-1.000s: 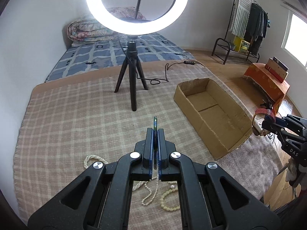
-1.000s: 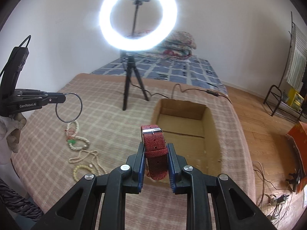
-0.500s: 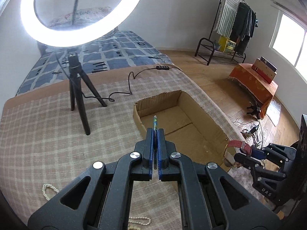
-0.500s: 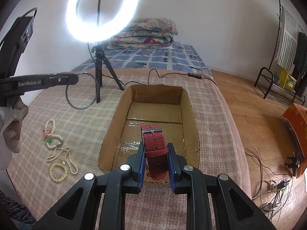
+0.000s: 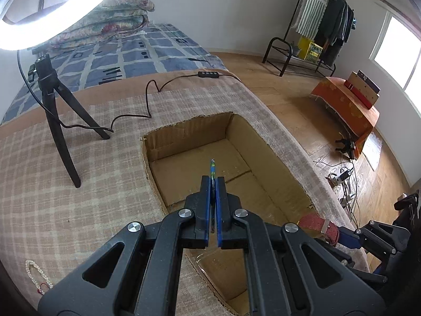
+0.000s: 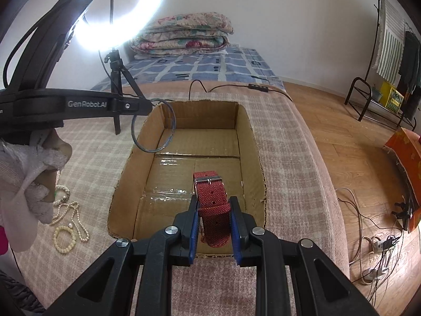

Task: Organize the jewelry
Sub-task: 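Open the left tool over the box while the right tool releases the watch inside, then move both tools back from the box to the jewelry pile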

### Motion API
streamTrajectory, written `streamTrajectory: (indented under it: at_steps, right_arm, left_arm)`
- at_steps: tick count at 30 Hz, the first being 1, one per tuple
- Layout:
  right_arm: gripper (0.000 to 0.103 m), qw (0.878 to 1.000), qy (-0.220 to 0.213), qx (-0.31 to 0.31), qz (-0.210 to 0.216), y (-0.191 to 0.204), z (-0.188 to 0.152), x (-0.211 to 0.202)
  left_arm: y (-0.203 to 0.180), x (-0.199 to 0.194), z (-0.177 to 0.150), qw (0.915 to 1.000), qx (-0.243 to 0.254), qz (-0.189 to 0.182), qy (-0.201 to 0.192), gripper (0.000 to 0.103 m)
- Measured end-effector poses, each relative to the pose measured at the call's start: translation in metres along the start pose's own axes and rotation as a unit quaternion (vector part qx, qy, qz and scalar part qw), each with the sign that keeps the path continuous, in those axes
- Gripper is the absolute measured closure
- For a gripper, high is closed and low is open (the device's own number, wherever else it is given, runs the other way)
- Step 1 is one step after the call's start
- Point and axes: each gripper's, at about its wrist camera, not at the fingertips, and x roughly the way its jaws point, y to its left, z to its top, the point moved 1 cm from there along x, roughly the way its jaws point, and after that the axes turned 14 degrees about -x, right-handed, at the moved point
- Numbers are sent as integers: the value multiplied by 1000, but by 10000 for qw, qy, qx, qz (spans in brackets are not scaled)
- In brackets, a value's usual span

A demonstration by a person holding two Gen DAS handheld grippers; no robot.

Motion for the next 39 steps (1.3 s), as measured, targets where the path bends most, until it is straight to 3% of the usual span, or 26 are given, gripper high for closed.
streamTrajectory:
  at_steps: [8, 11, 13, 15, 17, 23, 31, 39]
  right_arm:
    - [82, 10000, 57, 10, -1, -1, -1, 5]
    - [76, 10000, 36, -9, 9, 1, -1, 4]
    - [68, 10000, 42, -37, -64, 2, -1, 3]
    - [44, 9998, -5, -78, -204, 4, 0, 1]
    - [33, 9994, -103, -118, -294, 5, 0, -5]
    - [21, 9988, -242, -131, -409, 6, 2, -15]
    - [21, 9986, -362, -149, -369, 14, 8, -27]
    - [21, 9974, -633, -267, -219, 36, 17, -50]
  left_arm:
    - [2, 12, -2, 9996, -118, -52, 256, 102]
    - [2, 11, -2, 9995, -121, -44, 282, 101]
    - [1, 9, -1, 9995, -121, -21, 294, 98]
    - [2, 6, 0, 9995, -146, -22, 270, 82]
    - [5, 0, 1, 9996, -185, -26, 194, 74]
    - [11, -13, 4, 9997, -199, 6, 104, 74]
    - [26, -44, 6, 9997, -201, 111, -59, 74]
    - [59, -104, 3, 9990, -100, 301, -325, 74]
